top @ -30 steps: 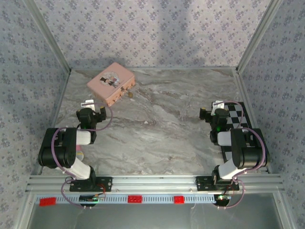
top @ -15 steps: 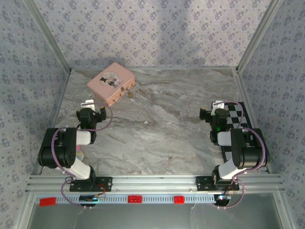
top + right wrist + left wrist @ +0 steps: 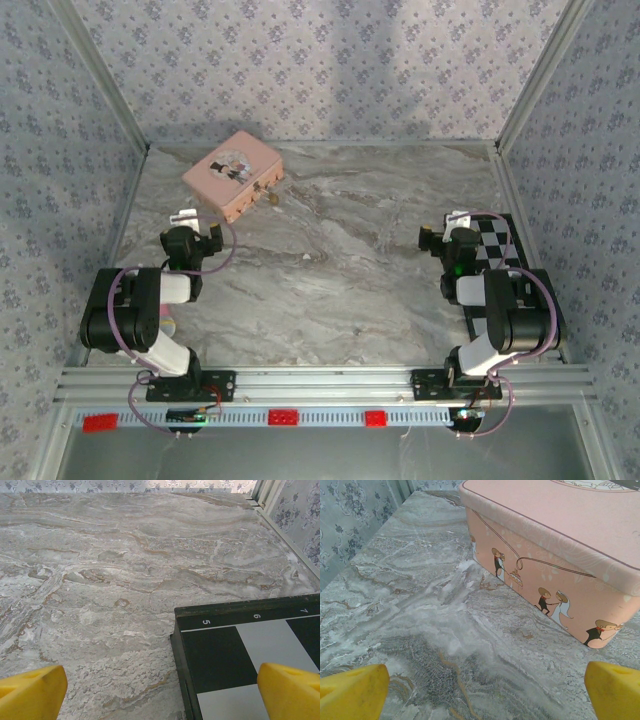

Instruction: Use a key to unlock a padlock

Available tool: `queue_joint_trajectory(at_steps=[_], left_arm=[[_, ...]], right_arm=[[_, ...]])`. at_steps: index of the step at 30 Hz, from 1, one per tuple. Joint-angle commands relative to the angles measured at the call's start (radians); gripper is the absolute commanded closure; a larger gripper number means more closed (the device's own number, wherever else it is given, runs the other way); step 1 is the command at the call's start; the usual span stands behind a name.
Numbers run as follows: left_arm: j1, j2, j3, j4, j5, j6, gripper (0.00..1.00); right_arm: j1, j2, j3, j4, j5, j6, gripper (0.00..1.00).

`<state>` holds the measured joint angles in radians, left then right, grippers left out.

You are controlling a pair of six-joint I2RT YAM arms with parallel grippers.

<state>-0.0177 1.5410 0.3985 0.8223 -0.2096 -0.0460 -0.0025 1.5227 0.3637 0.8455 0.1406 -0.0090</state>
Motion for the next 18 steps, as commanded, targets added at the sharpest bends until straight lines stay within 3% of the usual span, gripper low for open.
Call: queue_joint_trajectory(at_steps=[1,3,7,10,12,18], left_arm=[[-0.004,-0.008,-0.006,0.030,0.010,0.008,0.00],[-0.028,-0.023,-0.024,0.052,0.045,0.049,0.00],[-0.065,-0.093,-0.116,0.175,-0.029,0.073,0.00],[-0.118,-0.255,-0.049,-0.124,-0.043,0.082,0.00],[-0.129,-0.355,0.000,-0.301,-0.001,0.041,0.00],[-0.179,-0.670,0.000,-0.494,-0.057,-0.083,0.00]], right_arm=[[-0.004,0.001,0.015,0.004,-0.012,-0.013,0.01],[0.025,-0.010,-0.017,0.051,-0.079,-0.081,0.01],[0.050,-0.060,-0.101,0.157,-0.077,-0.112,0.01],[0.078,-0.128,-0.120,0.135,-0.071,-0.143,0.01],[0.124,-0.202,-0.102,0.021,-0.064,-0.178,0.01],[0.230,-0.523,-0.088,-0.249,-0.069,-0.166,0.01]])
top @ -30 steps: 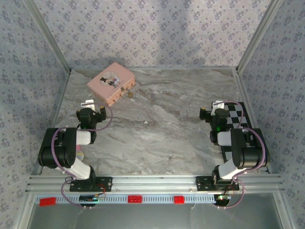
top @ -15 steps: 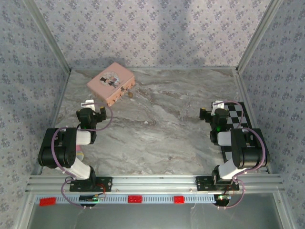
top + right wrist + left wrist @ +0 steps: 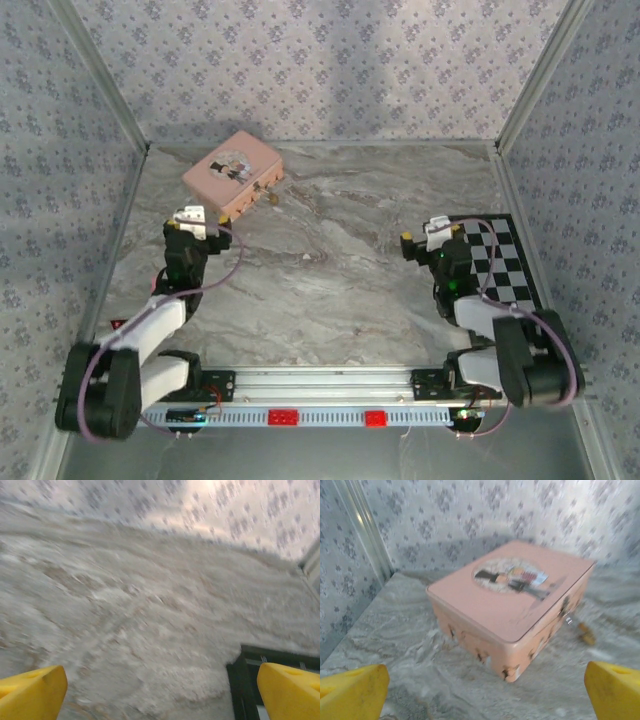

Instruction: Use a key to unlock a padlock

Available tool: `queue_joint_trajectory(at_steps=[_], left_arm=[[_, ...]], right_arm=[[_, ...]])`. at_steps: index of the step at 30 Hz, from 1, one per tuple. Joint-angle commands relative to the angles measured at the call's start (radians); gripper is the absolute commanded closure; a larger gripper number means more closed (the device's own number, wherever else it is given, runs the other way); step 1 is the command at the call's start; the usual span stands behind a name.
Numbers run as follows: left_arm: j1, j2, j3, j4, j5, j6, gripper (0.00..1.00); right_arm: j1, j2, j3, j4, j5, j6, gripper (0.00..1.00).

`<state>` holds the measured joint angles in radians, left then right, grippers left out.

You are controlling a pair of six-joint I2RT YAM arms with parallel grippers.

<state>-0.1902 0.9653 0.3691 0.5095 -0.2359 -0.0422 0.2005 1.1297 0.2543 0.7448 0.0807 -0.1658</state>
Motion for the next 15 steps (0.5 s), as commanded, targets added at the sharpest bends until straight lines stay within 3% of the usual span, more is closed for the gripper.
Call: queue_joint_trajectory(at_steps=[1,7,11,15], left_arm=[[-0.006,-0.127,0.034,-0.210,-0.027,-0.116,0.00],[-0.008,-0.220,0.165,-0.521,-0.009,-0.389,0.00],[-0.002,-0.222,0.270,-0.787,-0.037,-0.565,0.00],[0.051,-0.228,0.350,-1.010,-0.013,-0.637,0.00]], right_arm=[[0.033,-0.187,0.030,-0.193,-0.026,0.009,0.01],[0.055,-0.425,0.189,-0.514,-0.078,0.214,0.01],[0.054,-0.458,0.309,-0.732,-0.003,0.387,0.01],[0.013,-0.459,0.430,-1.067,0.047,0.695,0.01]])
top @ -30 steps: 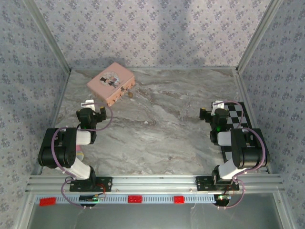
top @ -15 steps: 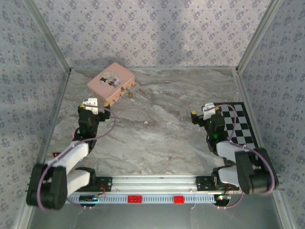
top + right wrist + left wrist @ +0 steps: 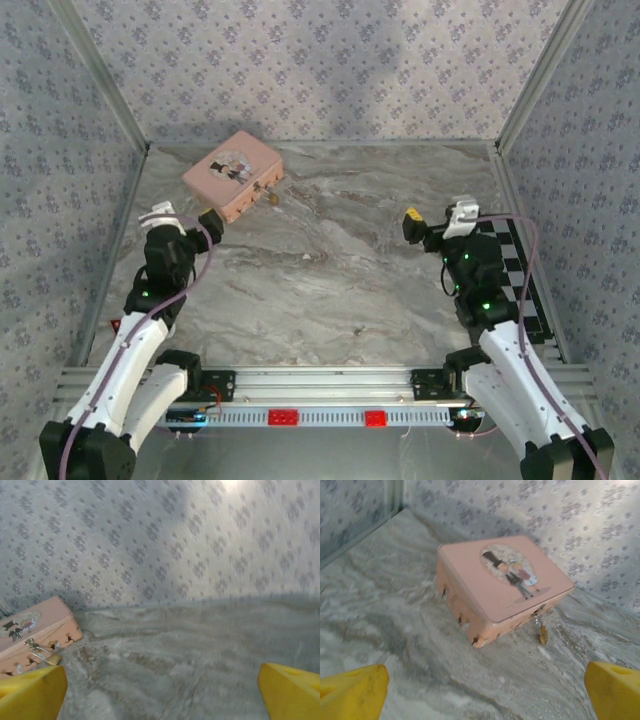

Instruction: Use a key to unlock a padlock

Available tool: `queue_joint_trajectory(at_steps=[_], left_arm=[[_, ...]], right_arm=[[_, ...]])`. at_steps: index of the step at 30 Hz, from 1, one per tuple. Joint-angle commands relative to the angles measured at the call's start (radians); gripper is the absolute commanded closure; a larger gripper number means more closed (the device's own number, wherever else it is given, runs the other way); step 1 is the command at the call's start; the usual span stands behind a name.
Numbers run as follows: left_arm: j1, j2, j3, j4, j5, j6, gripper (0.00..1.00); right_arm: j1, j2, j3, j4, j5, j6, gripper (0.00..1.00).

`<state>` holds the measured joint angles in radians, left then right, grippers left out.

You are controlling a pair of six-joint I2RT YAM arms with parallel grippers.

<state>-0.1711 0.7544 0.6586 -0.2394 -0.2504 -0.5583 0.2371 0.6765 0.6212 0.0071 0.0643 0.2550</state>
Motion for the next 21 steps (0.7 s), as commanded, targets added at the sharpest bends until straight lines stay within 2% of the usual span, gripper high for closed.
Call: queue_joint_trajectory(at_steps=[1,2,4,8,14,17,21], left_arm=[[0.044,-0.021,0.083,-0.348,0.005,-0.156,0.00],[0.057,-0.030,0.086,-0.376,0.019,-0.161,0.00],[0.087,-0.061,0.072,-0.382,0.123,-0.105,0.00],[0.103,-0.104,0.035,-0.354,0.271,-0.079,0.00],[0.101,-0.039,0.012,-0.324,0.433,-0.049,0.00],[0.061,0.015,0.013,-0.300,0.467,-0.048,0.00],[-0.078,0.051,-0.006,-0.234,0.406,-0.067,0.00]], right_arm=[[-0.037,-0.010,0.082,-0.406,0.059,0.327,0.01],[-0.052,-0.017,0.089,-0.425,0.033,0.324,0.01],[-0.082,-0.051,0.081,-0.456,-0.030,0.278,0.01],[-0.123,-0.150,0.036,-0.470,-0.077,0.223,0.01],[-0.128,-0.182,0.037,-0.483,-0.118,0.226,0.01],[-0.119,-0.144,0.048,-0.509,-0.144,0.250,0.01],[-0.073,-0.083,0.052,-0.530,-0.157,0.307,0.01]])
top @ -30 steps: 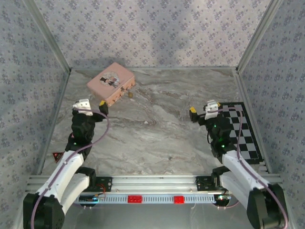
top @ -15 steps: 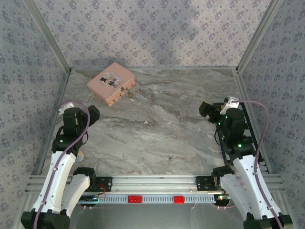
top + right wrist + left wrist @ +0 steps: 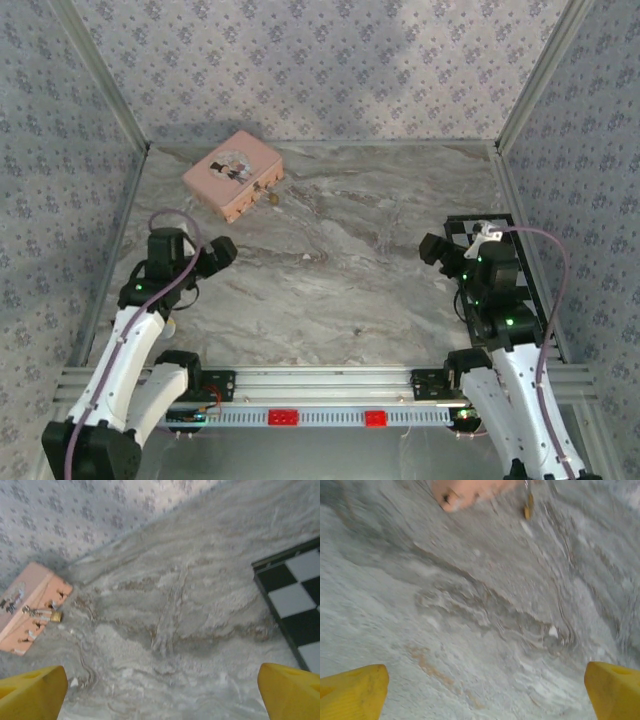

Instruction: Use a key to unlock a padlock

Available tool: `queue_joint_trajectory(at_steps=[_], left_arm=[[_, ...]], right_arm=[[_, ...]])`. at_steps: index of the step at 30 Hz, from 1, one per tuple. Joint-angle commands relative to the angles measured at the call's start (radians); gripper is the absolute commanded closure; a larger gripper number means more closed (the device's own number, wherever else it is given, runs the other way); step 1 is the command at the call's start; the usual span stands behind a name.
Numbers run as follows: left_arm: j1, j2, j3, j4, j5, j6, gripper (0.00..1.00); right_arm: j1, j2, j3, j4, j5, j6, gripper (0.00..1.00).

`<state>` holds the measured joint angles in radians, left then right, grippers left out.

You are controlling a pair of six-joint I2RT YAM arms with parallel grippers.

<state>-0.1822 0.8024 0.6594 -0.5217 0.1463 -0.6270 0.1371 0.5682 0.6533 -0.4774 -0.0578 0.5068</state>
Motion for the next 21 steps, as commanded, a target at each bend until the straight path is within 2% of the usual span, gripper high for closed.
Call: queue_joint_trajectory(at_steps=[1,6,11,16,21], left_arm=[[-0.108,0.013,-0.013,0.066,-0.006,-0.002,0.00],[-0.276,0.070,-0.057,0.145,-0.067,-0.017,0.00],[-0.415,0.145,-0.104,0.203,-0.117,0.016,0.00],[-0.500,0.198,-0.153,0.262,-0.147,0.074,0.00],[-0.518,0.193,-0.185,0.324,-0.143,0.140,0.00]], right_arm=[[0.052,0.039,0.017,-0.047,-0.028,0.071,0.01],[0.225,0.091,0.008,-0.068,0.062,0.152,0.01],[0.452,0.164,-0.015,-0.093,0.172,0.274,0.01],[0.656,0.285,-0.029,-0.119,0.254,0.419,0.02],[0.809,0.411,-0.035,-0.163,0.263,0.586,0.06]])
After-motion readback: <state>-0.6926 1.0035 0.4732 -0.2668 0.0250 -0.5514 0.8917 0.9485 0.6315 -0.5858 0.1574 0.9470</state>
